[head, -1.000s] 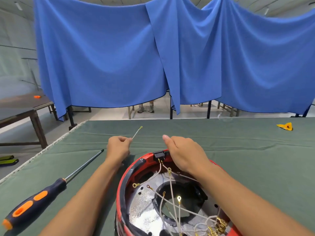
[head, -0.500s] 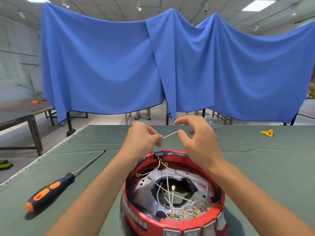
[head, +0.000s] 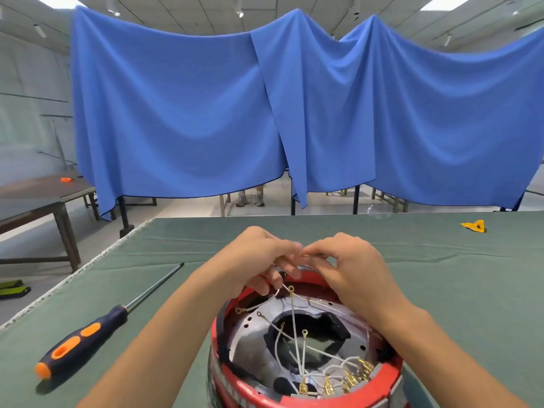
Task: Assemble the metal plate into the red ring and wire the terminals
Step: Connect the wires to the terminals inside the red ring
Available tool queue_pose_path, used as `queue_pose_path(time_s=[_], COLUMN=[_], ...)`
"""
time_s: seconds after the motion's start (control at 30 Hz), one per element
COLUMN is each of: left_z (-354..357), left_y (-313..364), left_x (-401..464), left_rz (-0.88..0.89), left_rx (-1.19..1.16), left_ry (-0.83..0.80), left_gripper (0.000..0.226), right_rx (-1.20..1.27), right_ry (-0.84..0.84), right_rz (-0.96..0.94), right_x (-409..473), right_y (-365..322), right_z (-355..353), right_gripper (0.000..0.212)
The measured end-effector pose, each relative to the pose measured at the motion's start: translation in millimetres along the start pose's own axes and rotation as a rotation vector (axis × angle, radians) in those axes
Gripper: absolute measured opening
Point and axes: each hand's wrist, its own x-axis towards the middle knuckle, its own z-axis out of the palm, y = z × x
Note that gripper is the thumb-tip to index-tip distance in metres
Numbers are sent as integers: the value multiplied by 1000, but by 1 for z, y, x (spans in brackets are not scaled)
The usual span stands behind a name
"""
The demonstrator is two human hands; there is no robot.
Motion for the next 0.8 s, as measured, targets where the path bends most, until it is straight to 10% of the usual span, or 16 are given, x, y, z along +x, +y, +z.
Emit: queue_pose_path(time_s=[0.23, 0.8], left_z=[-4, -5], left_y=[1, -2], left_x=[-1, 1], left_rz=[209, 239], left_rx=[50, 120], left_ry=[138, 151], left_gripper=[14, 9], right_rx=[567, 681], right_ry=[-185, -245], right_rz=[360, 376], right_x=[7, 4], right_y=[-4, -7], right_z=[-9, -2], right_gripper=[20, 21])
